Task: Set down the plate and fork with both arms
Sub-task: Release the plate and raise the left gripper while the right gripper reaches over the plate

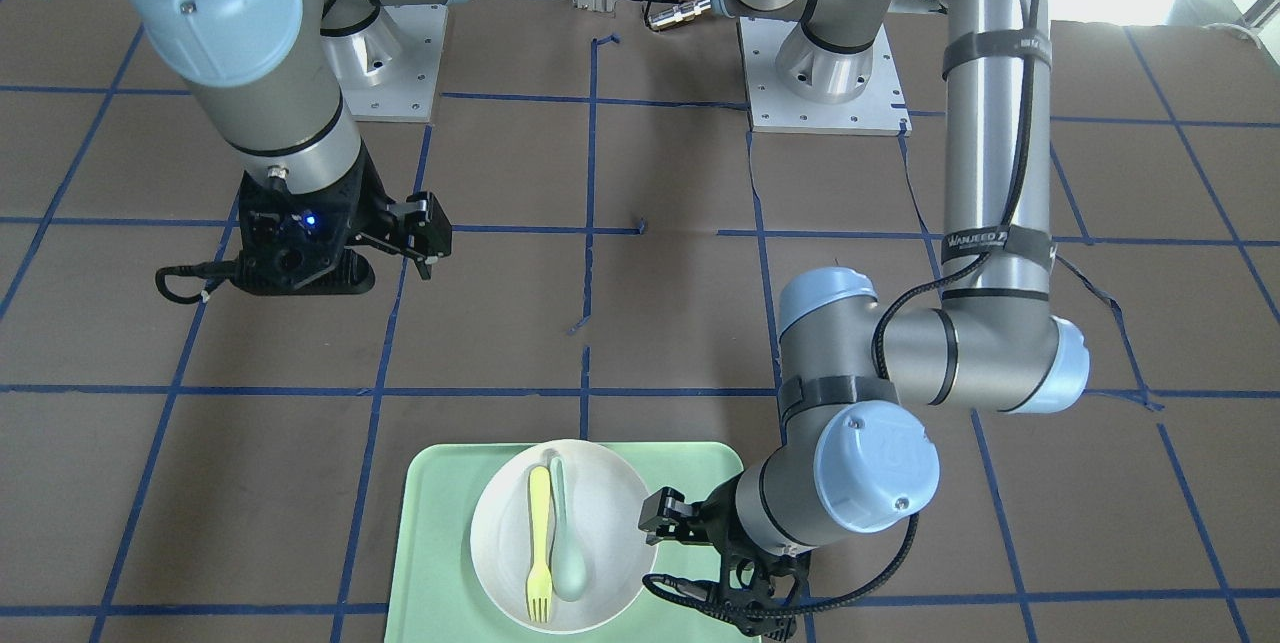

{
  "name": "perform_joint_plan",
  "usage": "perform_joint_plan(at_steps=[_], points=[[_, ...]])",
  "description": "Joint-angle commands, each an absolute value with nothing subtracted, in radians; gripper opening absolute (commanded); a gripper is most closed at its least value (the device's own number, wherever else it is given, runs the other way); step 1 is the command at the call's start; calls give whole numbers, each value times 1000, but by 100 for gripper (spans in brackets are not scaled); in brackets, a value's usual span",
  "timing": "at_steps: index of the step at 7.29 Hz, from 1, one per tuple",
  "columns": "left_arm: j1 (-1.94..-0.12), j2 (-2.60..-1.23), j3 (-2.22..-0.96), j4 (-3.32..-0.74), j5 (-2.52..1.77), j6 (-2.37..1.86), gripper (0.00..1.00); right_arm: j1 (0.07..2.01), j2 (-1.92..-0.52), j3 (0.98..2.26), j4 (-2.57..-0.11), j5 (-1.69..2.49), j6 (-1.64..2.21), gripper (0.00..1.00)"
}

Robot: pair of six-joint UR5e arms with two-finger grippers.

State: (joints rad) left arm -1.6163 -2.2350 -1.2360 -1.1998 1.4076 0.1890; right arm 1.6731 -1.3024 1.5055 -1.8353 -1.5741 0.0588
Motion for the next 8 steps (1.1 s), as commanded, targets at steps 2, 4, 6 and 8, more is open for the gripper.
perform_joint_plan(at_steps=[2,4,6,8], points=[[-1481,-2027,-1333,-1446,1480,215,100,1704,-1082,1361,-1933,-1556,122,60],[-1407,-1961,-1400,-1480,1485,238,100,1755,-959,1321,-2051,-1549,193,61],[-1397,-1924,-1455,-1480,1486,238,100,1772,-907,1318,-2101,-1513,201,60],[-1397,-1911,-1482,-1477,1486,238,100,1782,-858,1315,-2146,-1508,201,60]])
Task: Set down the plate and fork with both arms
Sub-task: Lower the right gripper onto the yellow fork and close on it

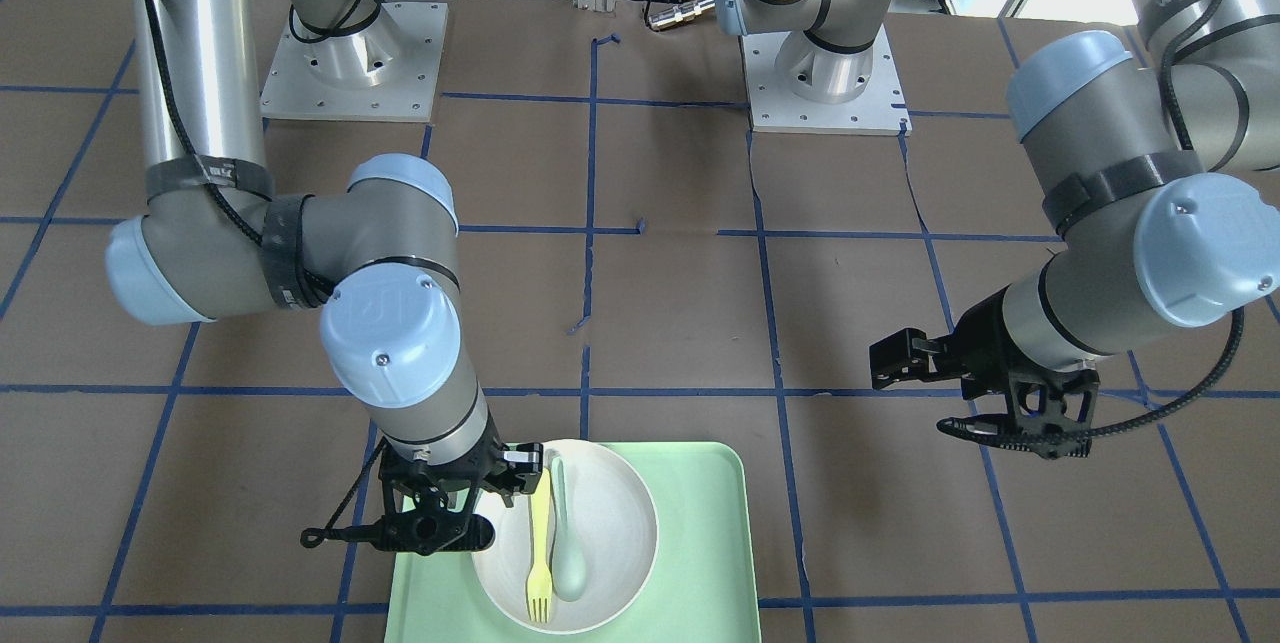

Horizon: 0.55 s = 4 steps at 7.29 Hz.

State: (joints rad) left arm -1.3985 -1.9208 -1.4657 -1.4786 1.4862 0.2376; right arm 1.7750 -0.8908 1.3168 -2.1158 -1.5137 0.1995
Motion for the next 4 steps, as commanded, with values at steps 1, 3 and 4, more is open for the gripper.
perform_joint_plan(at_steps=[1,3,4], points=[[-1396,-1911,-1483,-1476,1486,238,100,1782,-838,1313,-2155,-1508,198,58],[-1394,-1911,-1483,-1474,1486,238,100,1782,-830,1313,-2157,-1506,195,55],[-1394,-1911,-1483,-1474,1486,238,100,1782,-828,1313,-2157,-1506,195,56]])
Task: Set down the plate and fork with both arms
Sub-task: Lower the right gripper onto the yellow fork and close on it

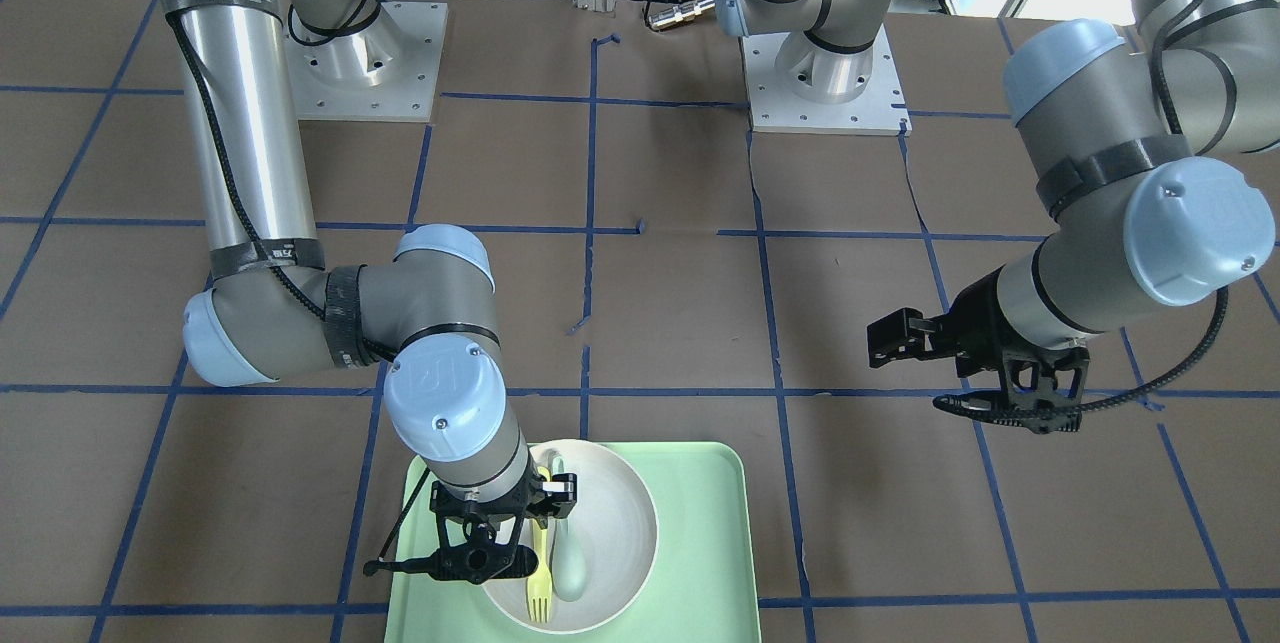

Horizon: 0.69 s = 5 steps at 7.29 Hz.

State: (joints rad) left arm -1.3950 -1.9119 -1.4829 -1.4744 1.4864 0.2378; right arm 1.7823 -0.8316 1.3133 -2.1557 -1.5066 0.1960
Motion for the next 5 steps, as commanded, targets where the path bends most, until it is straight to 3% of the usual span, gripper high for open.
perform_joint_plan(at_steps=[1,5], points=[[-1394,-1911,-1483,-1474,1486,238,100,1782,-827,1313,-2158,-1505,193,56],[-1379,-1916,-1483,-1470,1486,239,100,1786,-812,1310,-2158,-1505,192,57]])
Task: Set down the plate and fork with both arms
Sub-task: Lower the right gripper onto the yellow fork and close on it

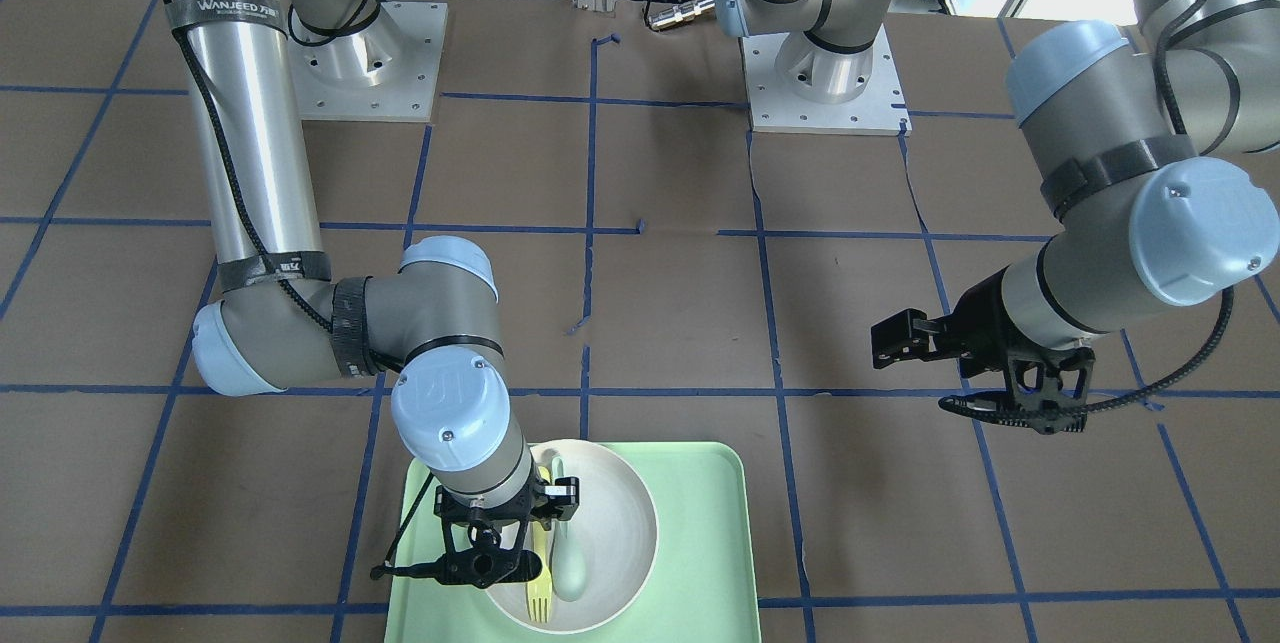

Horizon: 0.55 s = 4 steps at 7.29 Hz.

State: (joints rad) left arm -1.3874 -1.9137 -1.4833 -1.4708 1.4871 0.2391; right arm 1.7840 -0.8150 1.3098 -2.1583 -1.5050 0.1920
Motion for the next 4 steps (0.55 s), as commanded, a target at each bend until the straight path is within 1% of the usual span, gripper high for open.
perform_joint_plan(at_steps=[1,4], points=[[-1365,-1916,-1483,-1470,1483,244,100,1786,-810,1310,-2158,-1506,193,60],[-1344,-1924,-1483,-1468,1486,308,100,1796,-804,1312,-2157,-1506,199,61]])
